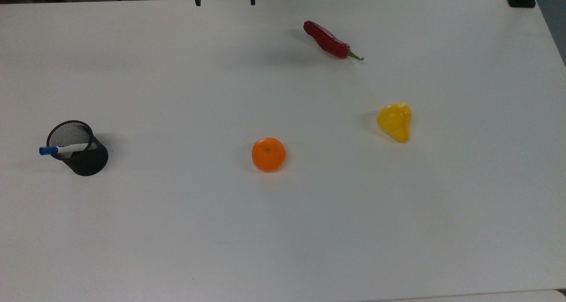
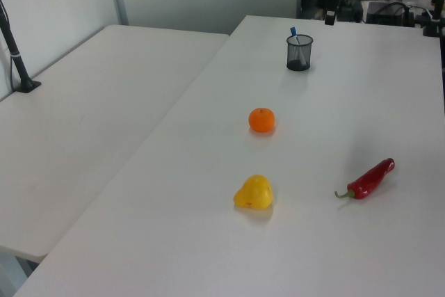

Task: Place marker

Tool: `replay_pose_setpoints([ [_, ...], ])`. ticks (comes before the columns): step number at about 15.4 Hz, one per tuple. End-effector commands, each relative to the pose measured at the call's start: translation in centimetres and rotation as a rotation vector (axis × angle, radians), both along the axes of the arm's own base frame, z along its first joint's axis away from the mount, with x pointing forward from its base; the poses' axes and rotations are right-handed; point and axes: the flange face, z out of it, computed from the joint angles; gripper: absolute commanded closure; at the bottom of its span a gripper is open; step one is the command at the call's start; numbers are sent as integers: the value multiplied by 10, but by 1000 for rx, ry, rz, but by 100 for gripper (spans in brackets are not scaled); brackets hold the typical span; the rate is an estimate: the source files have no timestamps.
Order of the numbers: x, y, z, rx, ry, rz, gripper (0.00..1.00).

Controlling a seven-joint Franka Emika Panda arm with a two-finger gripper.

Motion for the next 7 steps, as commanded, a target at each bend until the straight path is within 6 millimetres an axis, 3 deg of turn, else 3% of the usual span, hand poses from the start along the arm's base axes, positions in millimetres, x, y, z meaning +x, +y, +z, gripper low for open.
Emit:
replay_pose_setpoints([
  [1,-4,0,2,13,1,30,0],
  [7,-6,1,4,13,0,29,0],
])
